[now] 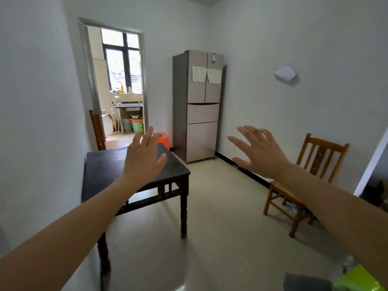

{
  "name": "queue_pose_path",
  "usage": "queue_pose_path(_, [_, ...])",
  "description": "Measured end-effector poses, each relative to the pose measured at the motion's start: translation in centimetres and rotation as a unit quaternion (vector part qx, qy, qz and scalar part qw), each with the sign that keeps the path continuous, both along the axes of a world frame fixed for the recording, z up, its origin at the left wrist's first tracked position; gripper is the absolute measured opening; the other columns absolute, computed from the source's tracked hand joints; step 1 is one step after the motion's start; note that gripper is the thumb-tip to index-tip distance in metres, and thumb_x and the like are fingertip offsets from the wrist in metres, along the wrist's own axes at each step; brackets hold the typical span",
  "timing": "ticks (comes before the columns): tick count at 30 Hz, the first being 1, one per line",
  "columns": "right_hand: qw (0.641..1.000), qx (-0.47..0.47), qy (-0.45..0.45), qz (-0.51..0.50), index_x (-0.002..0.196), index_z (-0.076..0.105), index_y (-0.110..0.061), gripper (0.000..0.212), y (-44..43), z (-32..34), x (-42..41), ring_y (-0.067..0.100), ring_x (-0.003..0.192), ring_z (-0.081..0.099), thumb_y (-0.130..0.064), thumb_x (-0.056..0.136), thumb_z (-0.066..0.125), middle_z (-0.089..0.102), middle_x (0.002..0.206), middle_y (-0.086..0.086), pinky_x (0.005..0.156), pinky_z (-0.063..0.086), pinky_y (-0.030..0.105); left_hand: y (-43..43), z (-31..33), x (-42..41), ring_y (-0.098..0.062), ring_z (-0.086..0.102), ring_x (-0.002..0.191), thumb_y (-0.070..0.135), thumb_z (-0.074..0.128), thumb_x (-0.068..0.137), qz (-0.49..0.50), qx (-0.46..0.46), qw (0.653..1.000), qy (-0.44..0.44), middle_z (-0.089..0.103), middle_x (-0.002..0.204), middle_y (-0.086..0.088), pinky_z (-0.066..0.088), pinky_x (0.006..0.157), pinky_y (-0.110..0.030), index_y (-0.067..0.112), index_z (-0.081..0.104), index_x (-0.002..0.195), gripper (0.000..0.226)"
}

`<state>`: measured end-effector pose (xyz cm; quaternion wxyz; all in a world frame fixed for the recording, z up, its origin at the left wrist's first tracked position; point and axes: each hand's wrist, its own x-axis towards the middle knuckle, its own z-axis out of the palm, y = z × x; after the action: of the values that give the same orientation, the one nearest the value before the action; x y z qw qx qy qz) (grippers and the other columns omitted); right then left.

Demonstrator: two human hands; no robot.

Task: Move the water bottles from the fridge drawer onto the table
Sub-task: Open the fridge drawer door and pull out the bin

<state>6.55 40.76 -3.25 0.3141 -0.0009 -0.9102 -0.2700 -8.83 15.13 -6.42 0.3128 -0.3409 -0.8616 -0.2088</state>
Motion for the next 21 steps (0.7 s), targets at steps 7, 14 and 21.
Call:
queue_pose_path(7, [0.999,-0.004,-0.03,0.016,0.123,0.043,-0.018,0.053,6.0,-1.7,-8.7,0.032,0.111,0.055,-0.048,0.081,0.035,0.059,0.12,0.019,0.082,0.051,0.047,4.6,-0.3,-7.1,-0.03,0.017,0.142,0.028,0.056,0.088,0.018,-0.011,1.0,-0.013,0.026,0.152,-0.01,0.024,0.111,-0.044,0.009,0.036,0.138,0.057])
queue_pose_path(14, [0.999,0.027,-0.044,-0.01,0.122,0.043,-0.018,0.052,11.8,0.1,-18.0,0.033,0.104,0.062,-0.048,0.081,0.033,0.062,0.117,0.019,0.078,0.053,0.044,10.2,0.1,-18.5,-0.036,0.025,0.138,0.027,0.058,0.087,0.03,0.003,0.999,-0.025,0.033,0.148,-0.015,0.028,0.109,-0.048,0.005,0.041,0.134,0.055])
queue_pose_path(21, [0.998,-0.038,0.025,-0.052,0.124,0.042,-0.016,0.052,20.9,1.3,-24.1,0.035,0.102,0.061,-0.052,0.088,0.029,0.06,0.119,0.018,0.074,0.053,0.047,21.7,1.2,-27.8,-0.033,0.02,0.141,0.042,0.034,0.077,-0.047,0.013,0.997,-0.055,0.028,0.151,-0.013,0.02,0.113,-0.047,0.007,0.038,0.137,0.069])
